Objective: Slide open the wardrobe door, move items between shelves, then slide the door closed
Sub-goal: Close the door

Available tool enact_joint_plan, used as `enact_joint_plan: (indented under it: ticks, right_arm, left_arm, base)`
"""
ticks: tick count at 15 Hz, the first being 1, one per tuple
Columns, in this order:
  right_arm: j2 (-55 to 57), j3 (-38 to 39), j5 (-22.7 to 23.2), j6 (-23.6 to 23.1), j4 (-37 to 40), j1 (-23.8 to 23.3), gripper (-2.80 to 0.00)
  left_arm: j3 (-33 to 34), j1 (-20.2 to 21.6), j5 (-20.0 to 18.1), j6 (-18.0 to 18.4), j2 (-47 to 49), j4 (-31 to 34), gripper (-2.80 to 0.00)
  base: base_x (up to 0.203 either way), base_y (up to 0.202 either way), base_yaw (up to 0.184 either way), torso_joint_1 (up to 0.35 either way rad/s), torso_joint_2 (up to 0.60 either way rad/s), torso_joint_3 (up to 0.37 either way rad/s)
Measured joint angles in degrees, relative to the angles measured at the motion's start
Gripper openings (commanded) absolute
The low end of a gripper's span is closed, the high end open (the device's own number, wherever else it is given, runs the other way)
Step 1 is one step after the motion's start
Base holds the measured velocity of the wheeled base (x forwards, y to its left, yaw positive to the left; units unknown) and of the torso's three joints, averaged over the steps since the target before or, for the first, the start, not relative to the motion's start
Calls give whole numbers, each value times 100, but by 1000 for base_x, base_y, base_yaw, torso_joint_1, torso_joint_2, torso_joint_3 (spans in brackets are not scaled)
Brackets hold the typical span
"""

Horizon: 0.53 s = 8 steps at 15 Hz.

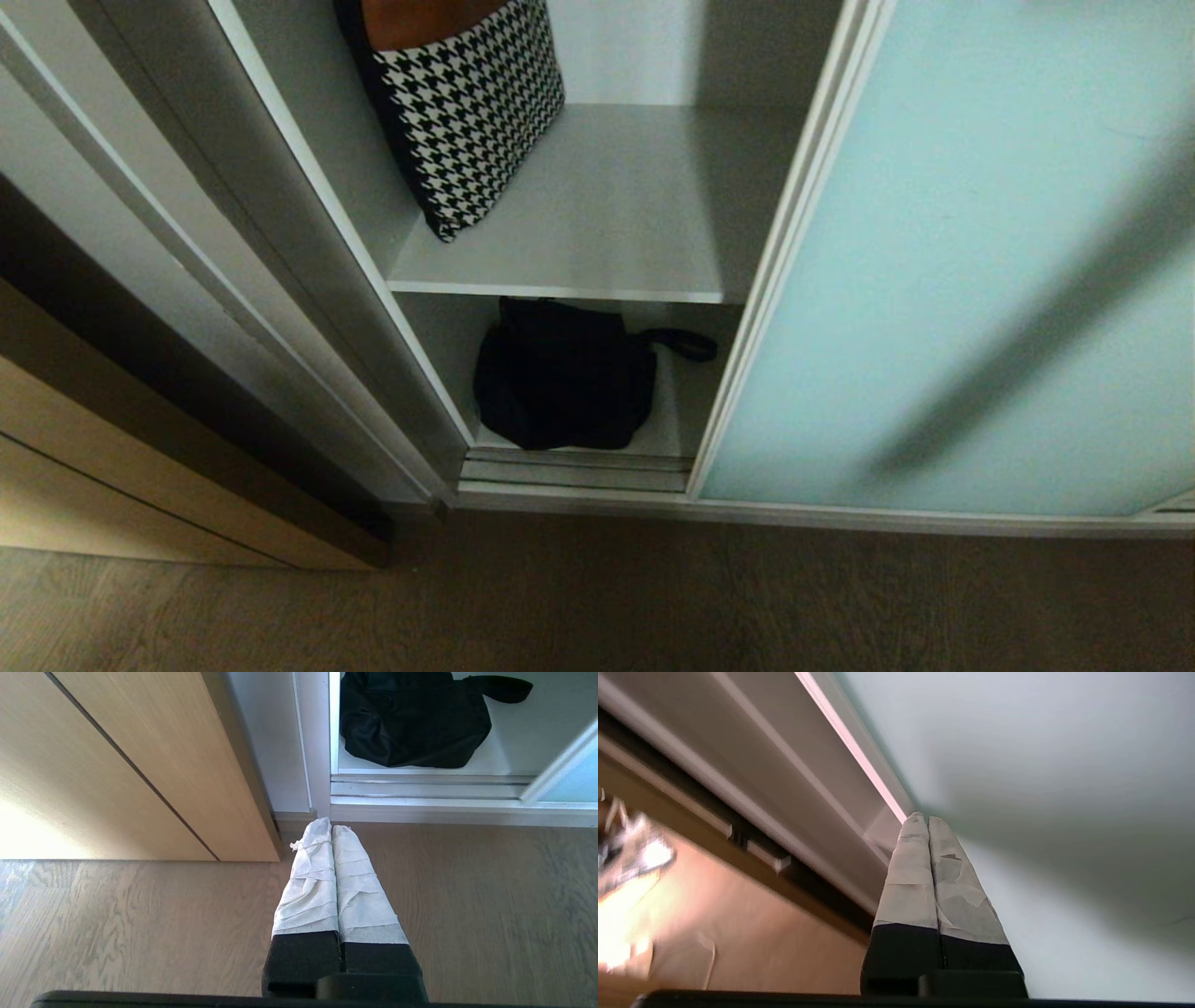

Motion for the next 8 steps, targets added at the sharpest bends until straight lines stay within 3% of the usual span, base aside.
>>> enact_joint_plan:
  ticks: [4,8]
  right_arm:
    - [179,19,24,-86,34,385,-280]
    - [-168,198,175,-41,146,448,-280]
  left_arm:
    - [0,2,0,0,0,2,-280]
    - [0,2,1,0,0,2,-280]
  base:
    - [0,0,0,0,0,0]
    - [0,0,0,0,0,0]
